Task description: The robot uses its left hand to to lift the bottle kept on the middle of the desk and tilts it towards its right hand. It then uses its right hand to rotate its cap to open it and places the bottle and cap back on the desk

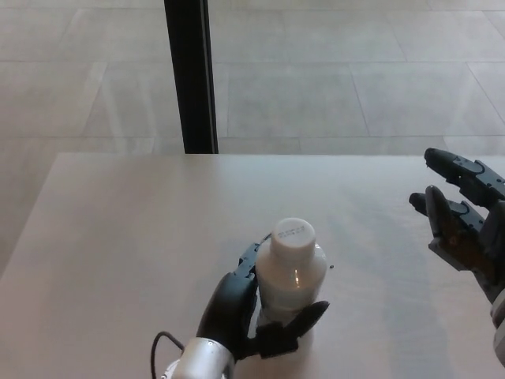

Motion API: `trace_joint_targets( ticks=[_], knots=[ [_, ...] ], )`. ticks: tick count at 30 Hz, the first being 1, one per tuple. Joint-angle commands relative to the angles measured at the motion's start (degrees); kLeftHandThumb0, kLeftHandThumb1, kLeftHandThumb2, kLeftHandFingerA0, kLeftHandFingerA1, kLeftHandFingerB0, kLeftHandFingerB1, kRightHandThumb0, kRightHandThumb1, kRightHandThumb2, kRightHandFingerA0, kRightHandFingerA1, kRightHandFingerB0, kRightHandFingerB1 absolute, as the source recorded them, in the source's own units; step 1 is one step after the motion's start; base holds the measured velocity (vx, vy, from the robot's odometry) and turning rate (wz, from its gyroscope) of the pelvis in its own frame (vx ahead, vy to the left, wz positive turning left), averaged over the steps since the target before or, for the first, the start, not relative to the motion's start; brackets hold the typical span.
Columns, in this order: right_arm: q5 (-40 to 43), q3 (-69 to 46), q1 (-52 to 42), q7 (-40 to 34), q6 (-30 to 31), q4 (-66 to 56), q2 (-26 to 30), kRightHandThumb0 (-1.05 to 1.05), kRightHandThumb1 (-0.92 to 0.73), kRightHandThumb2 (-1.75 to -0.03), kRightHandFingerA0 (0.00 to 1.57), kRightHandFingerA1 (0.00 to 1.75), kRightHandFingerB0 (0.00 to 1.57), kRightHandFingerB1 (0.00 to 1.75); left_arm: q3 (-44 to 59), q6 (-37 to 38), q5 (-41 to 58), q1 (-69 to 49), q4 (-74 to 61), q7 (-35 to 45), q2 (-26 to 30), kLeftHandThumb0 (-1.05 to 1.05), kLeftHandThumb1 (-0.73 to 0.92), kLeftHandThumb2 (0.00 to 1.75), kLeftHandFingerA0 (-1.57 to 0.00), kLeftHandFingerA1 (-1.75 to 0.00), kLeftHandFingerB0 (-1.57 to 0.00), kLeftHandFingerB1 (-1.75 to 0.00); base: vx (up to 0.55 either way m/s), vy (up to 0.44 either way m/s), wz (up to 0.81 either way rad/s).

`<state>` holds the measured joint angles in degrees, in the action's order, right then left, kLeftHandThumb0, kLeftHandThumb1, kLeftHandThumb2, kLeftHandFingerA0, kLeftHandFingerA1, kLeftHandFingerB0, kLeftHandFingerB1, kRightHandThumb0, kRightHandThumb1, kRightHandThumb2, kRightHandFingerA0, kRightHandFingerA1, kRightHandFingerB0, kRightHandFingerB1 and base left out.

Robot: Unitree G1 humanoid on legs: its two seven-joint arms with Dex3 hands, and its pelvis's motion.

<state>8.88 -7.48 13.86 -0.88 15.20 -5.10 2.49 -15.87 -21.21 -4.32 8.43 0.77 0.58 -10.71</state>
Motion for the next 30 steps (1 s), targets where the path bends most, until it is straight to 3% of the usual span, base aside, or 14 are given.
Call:
trace_joint_targets(
  ticks=[1, 2, 6, 7, 8, 9, 10, 12, 15, 16, 17, 18, 19, 30],
  knots=[
    [-0.66, -0.77, -0.01, -0.77, -0.81, -0.24, 0.39, -0.63, -0.72, -0.62, 0.35, 0.71, 0.48, 0.34, 1.04, 0.18, -0.58, 0.07, 1.73, -7.21, -5.37, -0.57, 0.66, 0.59, 0.0, -0.22, 0.0, 0.0, 0.0, 0.0, 0.0],
    [-0.68, -0.86, 0.02, -0.79, -0.71, -0.26, 0.43, -0.63, -0.72, -0.62, 0.35, 0.71, 0.48, 0.34, 1.04, 0.8, -0.98, -0.07, 1.94, -8.98, -6.22, -0.57, 0.66, 0.59, 0.0, -0.22, 0.0, 0.0, 0.0, 0.0, 0.0],
    [-0.55, -1.41, 0.24, -0.82, -0.91, 0.08, 0.59, -0.64, -0.72, -0.62, 0.39, 0.77, 0.5, 0.35, 3.36, 12.11, -4.42, 0.43, 8.24, -27.94, -14.27, -0.15, 0.92, 0.76, -0.67, -1.41, -0.12, -0.34, 0.0, 0.0, 0.0],
    [-0.46, -1.25, 0.11, -0.65, -1.38, 0.29, 0.36, -0.64, -0.72, -0.62, 0.4, 0.8, 0.49, 0.36, 3.09, 13.77, -5.66, 0.64, 9.01, -30.23, -14.08, -0.04, 0.8, 1.25, -1.09, -1.18, -0.12, -0.54, 0.0, 0.0, 0.0],
    [-0.08, -1.42, 0.03, -0.34, -1.58, 0.22, 0.34, -0.63, -0.72, -0.62, 0.42, 0.84, 0.49, 0.35, 3.09, 15.07, -5.54, 0.87, 9.38, -30.41, -13.71, -0.02, 0.92, 0.88, -0.83, -1.75, -0.41, -0.57, 0.0, 0.0, 0.0],
    [-0.03, -1.44, 0.02, -0.3, -1.6, 0.21, 0.34, -0.63, -0.72, -0.62, 0.42, 0.84, 0.49, 0.35, 3.03, 15.29, -5.44, 0.95, 9.51, -30.55, -13.61, -0.02, 0.92, 0.88, -0.83, -1.75, -0.41, -0.57, 0.0, 0.0, 0.0],
    [0.15, -1.56, -0.13, -0.26, -1.22, -0.16, 0.41, -0.6, -0.7, -0.61, 0.46, 0.83, 0.46, 0.35, 2.28, 14.27, -7.06, 1.66, 9.41, -31.44, -12.46, 0.1, 0.89, 1.01, -0.83, -1.75, -0.74, -1.5, 0.0, 0.0, 0.0],
    [0.43, -1.61, -0.32, 0.1, -1.03, -0.63, 0.53, -0.53, -0.68, -0.61, 0.58, 0.91, 0.48, 0.36, 2.0, 14.37, -7.18, 1.89, 9.47, -31.47, -11.81, 0.09, 0.83, 1.15, -0.84, -1.75, -0.63, -1.75, 0.0, 0.0, 0.0],
    [1.32, -1.36, -0.61, 2.01, -0.67, -1.59, 1.33, -0.51, -0.67, -0.61, 0.66, 0.94, 0.48, 0.36, 2.25, 14.36, -5.83, 1.66, 9.03, -30.25, -11.46, 0.08, 0.81, 1.2, -0.8, -1.75, -0.58, -1.75, 0.0, 0.0, 0.0],
    [1.46, -0.11, -1.15, 5.34, -0.41, -3.2, 3.45, -0.51, -0.5, -0.91, 0.76, 0.87, 0.38, 0.53, 2.28, 13.36, -5.54, 1.59, 8.64, -28.91, -10.23, 0.04, 0.78, 1.24, -0.78, -1.75, -0.53, -1.75, 0.0, 0.0, 0.0],
    [0.75, 0.63, -1.26, 5.98, -0.59, -3.86, 4.16, -0.49, -0.62, -0.59, 0.83, 0.91, 0.49, 0.36, 2.26, 13.18, -5.54, 1.66, 8.61, -28.84, -9.78, 0.05, 0.79, 1.22, -0.78, -1.75, -0.53, -1.75, 0.0, 0.0, 0.0],
    [0.44, 1.09, -1.39, 6.5, -0.93, -4.15, 4.52, -0.47, -0.61, -0.59, 0.82, 0.91, 0.49, 0.36, 2.09, 12.97, -5.79, 1.72, 8.68, -28.93, -9.33, 0.03, 0.77, 1.32, -0.97, -1.15, -0.82, -1.06, 0.0, 0.0, 0.0],
    [0.44, 1.59, -1.5, 7.42, -1.5, -4.2, 4.82, -0.48, -0.6, -0.58, 0.83, 0.91, 0.51, 0.36, 1.78, 12.18, -6.39, 1.88, 8.62, -29.08, -8.63, 0.07, 0.74, 1.25, -0.75, -1.75, -0.51, -1.74, 0.0, 0.0, 0.0],
    [-7.19, 12.64, 0.32, 12.24, -4.02, -6.65, 12.34, -0.47, -0.54, -0.57, 0.81, 0.97, 0.51, 0.38, -0.69, 2.85, -13.19, 6.97, 3.13, -23.8, 2.1, 0.13, 0.74, 1.12, -0.75, -1.75, -0.65, -1.63, 0.0, 0.0, 0.0]
  ],
)
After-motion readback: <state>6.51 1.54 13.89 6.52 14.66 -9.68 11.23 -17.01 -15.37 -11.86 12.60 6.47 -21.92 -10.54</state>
